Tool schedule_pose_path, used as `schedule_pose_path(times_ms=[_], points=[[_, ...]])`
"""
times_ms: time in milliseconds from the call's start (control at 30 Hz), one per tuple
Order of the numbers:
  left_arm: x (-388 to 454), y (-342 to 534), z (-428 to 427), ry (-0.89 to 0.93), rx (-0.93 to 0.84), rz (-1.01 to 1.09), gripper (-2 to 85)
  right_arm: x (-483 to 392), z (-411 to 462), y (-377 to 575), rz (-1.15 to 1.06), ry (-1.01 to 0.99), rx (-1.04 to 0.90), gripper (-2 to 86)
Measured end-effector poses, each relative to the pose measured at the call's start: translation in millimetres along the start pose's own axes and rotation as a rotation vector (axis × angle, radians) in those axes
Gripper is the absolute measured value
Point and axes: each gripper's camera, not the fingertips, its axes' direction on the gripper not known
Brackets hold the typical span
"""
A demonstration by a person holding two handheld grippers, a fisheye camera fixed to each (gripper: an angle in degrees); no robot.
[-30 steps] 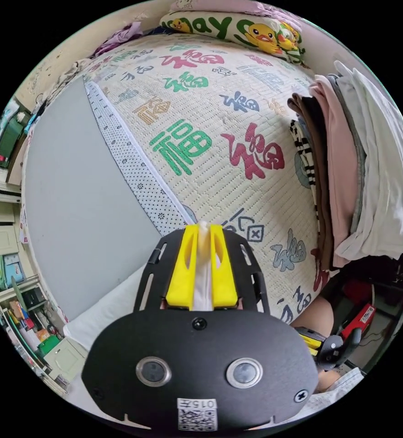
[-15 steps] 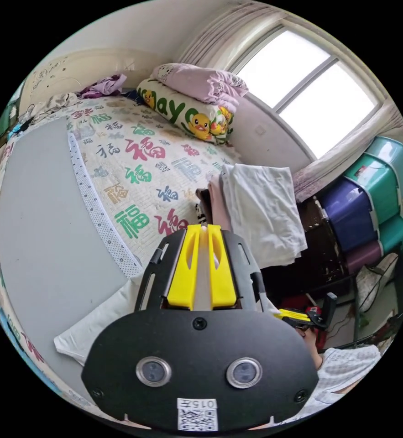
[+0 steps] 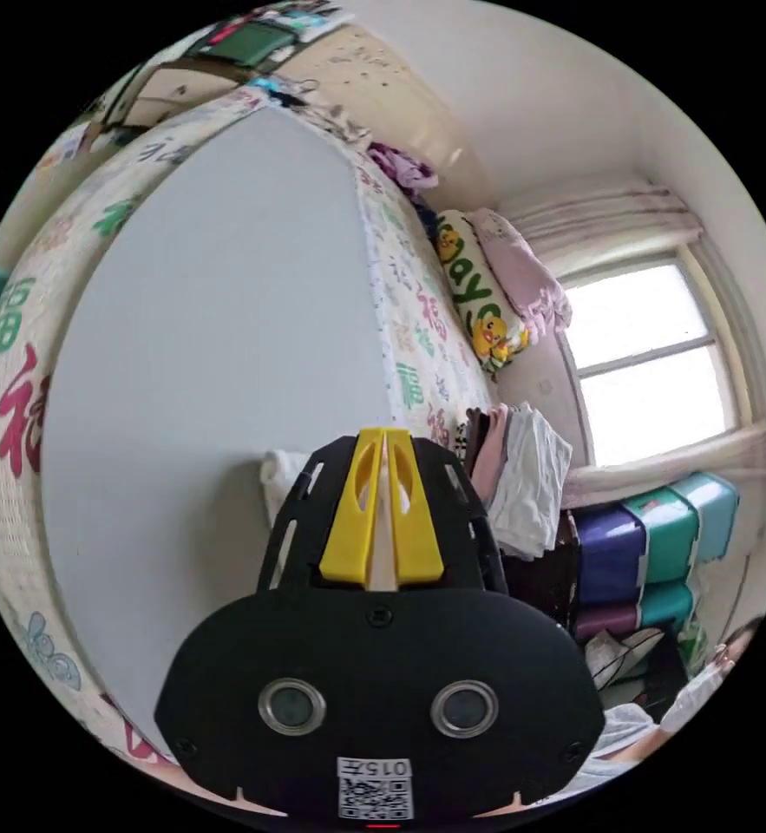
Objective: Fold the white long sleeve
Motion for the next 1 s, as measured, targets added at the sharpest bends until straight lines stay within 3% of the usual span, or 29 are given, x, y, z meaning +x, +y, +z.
schedule_pose_path(times_ms=[100, 300, 533, 667, 900, 1000], points=[[-51, 14, -9, 0.161, 0.011, -0.076, 6.2, -9, 0, -23, 0.007, 0.042, -0.053, 0.8], [-44, 28, 33, 0.084, -0.171, 0.081, 10.5, -17, -42, -68, 0.034, -0.002, -0.079, 0.8], [-29, 32, 39, -0.118, -0.188, 0.175, 0.6, -69, -106, -119, -0.017, 0.044, -0.056, 0.8], [-33, 47, 5, -0.138, -0.054, 0.184, -0.4, -97, -105, -148, -0.060, 0.082, -0.101, 0.8], [-51, 65, 15, -0.351, -0.049, 0.182, -0.7, -114, -62, -203, -0.058, 0.104, -0.250, 0.9], [-52, 71, 24, -0.384, -0.040, 0.183, -0.6, -109, -74, -224, 0.033, -0.012, -0.246, 0.9]])
